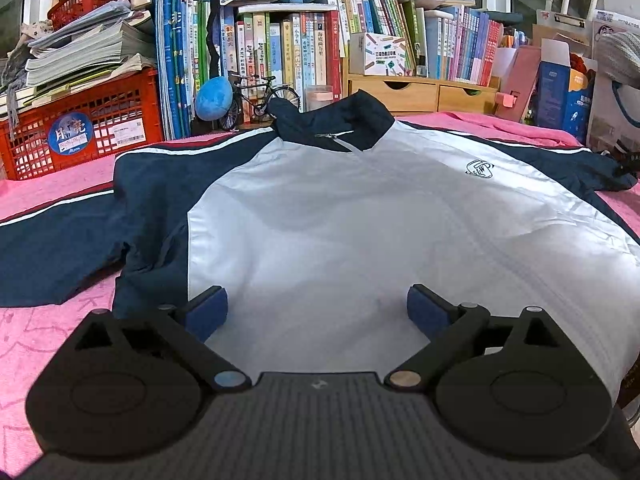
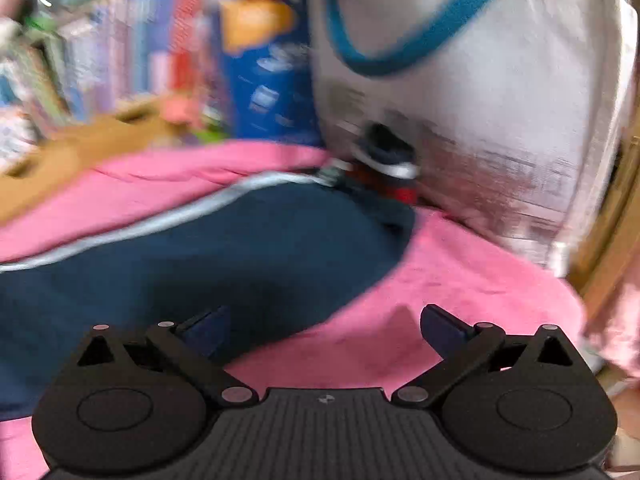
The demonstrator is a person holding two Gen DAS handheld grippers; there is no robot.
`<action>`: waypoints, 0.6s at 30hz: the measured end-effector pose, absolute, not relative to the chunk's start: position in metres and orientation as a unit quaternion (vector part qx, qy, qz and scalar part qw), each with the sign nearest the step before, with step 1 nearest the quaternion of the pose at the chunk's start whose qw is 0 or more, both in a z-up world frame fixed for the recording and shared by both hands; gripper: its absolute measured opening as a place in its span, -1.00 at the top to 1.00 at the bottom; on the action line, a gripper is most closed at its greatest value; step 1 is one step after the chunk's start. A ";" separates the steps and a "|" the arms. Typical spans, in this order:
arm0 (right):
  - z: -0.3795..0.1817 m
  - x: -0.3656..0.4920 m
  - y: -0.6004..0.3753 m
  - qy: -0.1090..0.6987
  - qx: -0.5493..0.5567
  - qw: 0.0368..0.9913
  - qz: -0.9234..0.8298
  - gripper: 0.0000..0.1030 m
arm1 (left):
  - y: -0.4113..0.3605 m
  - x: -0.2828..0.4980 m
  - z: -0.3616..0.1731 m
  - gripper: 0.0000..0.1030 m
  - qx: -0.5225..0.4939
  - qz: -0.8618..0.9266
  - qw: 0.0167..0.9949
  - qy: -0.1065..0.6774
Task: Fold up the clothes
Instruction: 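Lower the jacket flat onto the pink towel and open both tools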
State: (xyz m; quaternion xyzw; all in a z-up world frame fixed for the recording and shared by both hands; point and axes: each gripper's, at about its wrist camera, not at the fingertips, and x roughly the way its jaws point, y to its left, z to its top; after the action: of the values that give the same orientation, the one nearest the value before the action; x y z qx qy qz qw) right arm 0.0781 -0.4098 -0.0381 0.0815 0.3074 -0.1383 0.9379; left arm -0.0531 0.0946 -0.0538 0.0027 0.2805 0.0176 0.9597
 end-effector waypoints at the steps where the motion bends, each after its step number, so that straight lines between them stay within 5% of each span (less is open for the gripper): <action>1: -0.035 0.073 -0.395 0.303 0.077 0.943 -0.112 -0.99 | 0.095 -0.053 -0.054 -0.91 0.003 0.018 0.960 0.280; 10: -0.013 0.006 -0.205 0.279 0.032 0.956 0.084 -1.00 | 0.086 -0.065 -0.051 -0.97 -0.014 0.071 0.954 0.291; 18: -0.039 -0.105 -0.157 0.290 -0.034 0.955 0.056 -1.00 | 0.053 -0.114 -0.028 -0.96 -0.004 0.097 0.931 0.353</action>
State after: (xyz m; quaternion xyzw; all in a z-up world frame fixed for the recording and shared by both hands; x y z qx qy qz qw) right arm -0.1048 -0.1572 -0.0395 -0.0341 0.2900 0.0559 0.9548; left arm -0.1145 0.0530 -0.0285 -0.0042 0.3528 0.0971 0.9306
